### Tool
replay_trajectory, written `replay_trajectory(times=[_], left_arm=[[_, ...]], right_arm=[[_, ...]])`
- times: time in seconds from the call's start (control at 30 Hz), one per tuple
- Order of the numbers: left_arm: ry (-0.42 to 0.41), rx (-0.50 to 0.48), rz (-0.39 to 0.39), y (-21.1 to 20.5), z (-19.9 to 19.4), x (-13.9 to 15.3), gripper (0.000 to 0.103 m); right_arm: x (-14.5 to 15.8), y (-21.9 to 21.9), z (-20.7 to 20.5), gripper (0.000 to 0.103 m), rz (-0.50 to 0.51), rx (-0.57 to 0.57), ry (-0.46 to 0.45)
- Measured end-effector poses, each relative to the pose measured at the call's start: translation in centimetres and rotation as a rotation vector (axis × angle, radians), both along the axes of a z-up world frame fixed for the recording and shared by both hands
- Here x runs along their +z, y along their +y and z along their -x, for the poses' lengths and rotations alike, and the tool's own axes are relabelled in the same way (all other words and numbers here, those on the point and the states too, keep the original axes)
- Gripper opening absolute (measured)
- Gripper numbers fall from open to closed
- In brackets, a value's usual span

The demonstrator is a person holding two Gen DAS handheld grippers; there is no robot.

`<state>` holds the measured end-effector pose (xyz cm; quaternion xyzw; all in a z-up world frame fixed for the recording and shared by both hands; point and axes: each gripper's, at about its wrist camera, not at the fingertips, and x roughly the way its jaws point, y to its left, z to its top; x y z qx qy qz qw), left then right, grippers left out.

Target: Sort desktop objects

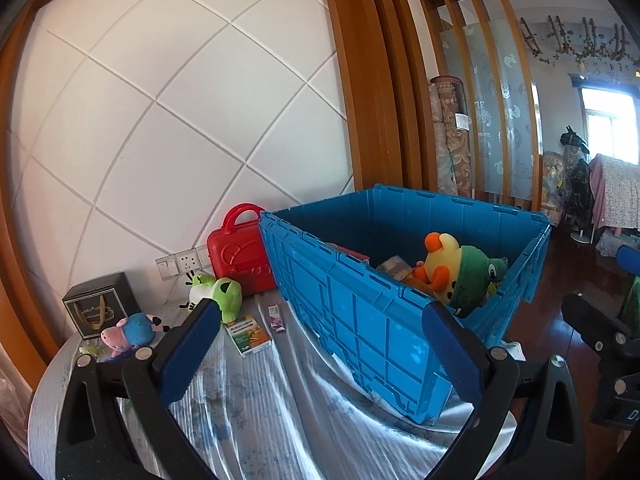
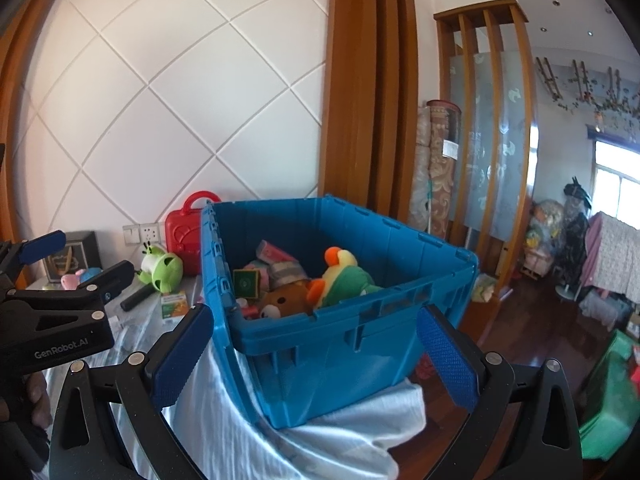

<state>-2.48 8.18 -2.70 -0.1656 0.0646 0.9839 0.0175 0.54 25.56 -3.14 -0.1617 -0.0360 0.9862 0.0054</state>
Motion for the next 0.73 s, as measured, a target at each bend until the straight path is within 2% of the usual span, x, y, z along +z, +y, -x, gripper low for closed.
replay_trajectory(times=[0.17,0.27,0.47,0.73], left_arm=[[0.008,0.022,-0.009,-0.1,-0.4,0.2,0.102],[0.049,0.051,-0.012,-0.3,-1.1,0.8,0.102],[0.051,0.044,0.009,-0.1,-1.8,1.3,0.102],[0.063,0.099,-0.022,-1.1,-2.4,1.8,0.102]], right_arm=[[0.1,0.3,-0.6,0.103,-0.01,0.003,0.011],[0.4,0.4,-0.9,0.103,-0.004,0.011,0.02],[0.5,0.2,-1.4,0.103,-0.004,0.031,0.024],[0.8,0.4,-2.4,0.103,0.0,0.04,0.032]])
